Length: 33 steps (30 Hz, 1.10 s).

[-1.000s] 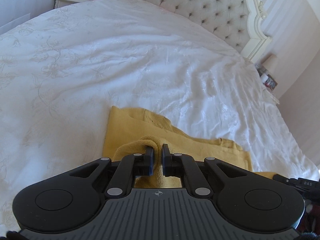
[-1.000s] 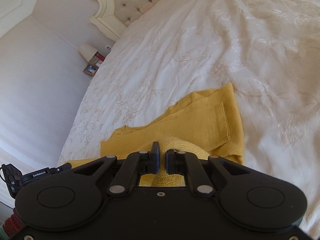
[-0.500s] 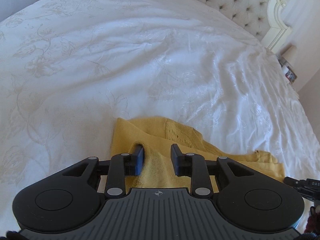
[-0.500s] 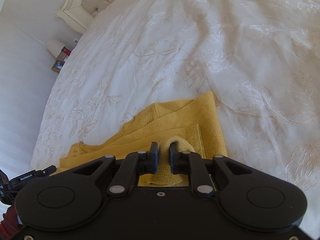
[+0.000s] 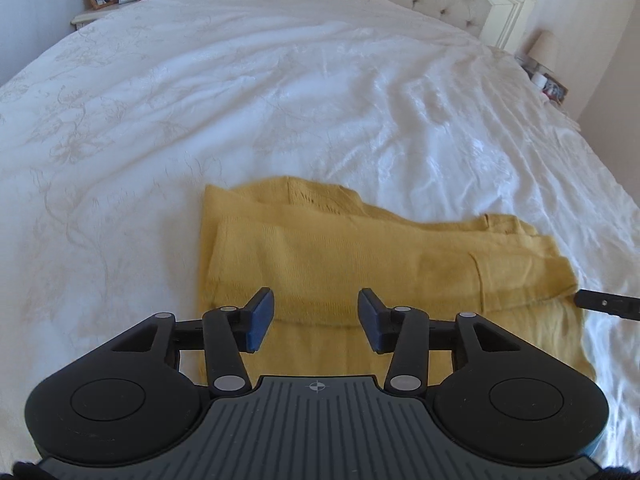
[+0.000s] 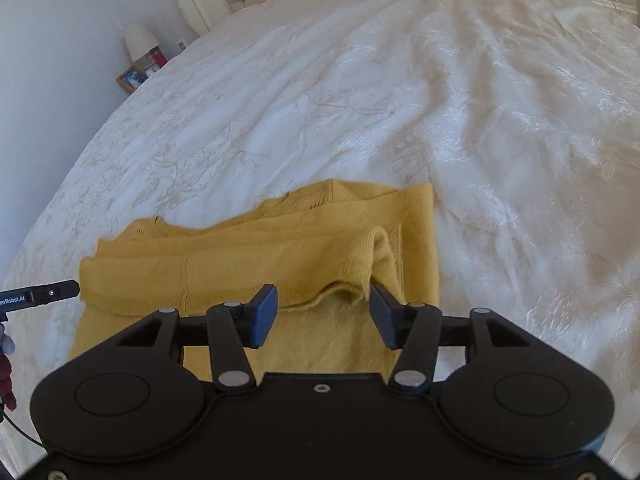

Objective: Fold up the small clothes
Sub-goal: 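Smooth the folded bundle with both tools open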

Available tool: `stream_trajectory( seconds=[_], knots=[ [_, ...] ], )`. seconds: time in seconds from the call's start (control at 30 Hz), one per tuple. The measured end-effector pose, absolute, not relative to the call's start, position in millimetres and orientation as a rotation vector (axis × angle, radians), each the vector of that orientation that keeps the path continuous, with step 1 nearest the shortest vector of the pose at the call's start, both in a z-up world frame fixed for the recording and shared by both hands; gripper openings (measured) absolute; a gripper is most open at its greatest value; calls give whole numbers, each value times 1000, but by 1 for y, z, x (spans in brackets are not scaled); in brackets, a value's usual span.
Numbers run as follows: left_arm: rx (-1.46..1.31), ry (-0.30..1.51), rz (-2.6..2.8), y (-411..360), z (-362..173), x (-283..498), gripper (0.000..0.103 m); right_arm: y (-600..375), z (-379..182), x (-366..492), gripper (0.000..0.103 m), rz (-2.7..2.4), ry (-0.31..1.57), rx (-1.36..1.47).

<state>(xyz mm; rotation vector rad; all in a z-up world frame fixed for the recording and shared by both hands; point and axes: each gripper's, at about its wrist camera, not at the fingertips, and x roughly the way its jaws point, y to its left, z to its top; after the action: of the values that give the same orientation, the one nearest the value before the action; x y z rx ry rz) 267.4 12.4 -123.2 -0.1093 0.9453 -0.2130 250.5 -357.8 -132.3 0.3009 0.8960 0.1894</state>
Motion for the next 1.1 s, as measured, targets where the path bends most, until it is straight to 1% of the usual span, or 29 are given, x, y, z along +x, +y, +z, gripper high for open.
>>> stream_trajectory(
  seconds=[0.23, 0.5, 0.7, 0.77, 0.83, 0.97, 1.1],
  knots=[
    [-67, 1019, -222, 2, -150, 265, 45, -318, -151, 248, 58, 262, 950, 161],
    [-32, 991, -231, 5, -159, 316, 45, -321, -165, 290, 61, 230, 945, 110],
    [-40, 930, -192, 12, -146, 367, 45, -344, -157, 333, 62, 153, 903, 145],
    [-53, 902, -173, 16, -137, 377, 45, -352, -152, 339, 65, 115, 880, 160],
    [-70, 870, -153, 21, -123, 383, 45, -362, -147, 342, 66, 77, 862, 199],
    [-87, 832, -157, 24, -104, 372, 45, -373, -135, 331, 66, 52, 833, 231],
    [-32, 857, -212, 11, -108, 336, 46, -359, -127, 308, 66, 102, 827, 158]
  ],
)
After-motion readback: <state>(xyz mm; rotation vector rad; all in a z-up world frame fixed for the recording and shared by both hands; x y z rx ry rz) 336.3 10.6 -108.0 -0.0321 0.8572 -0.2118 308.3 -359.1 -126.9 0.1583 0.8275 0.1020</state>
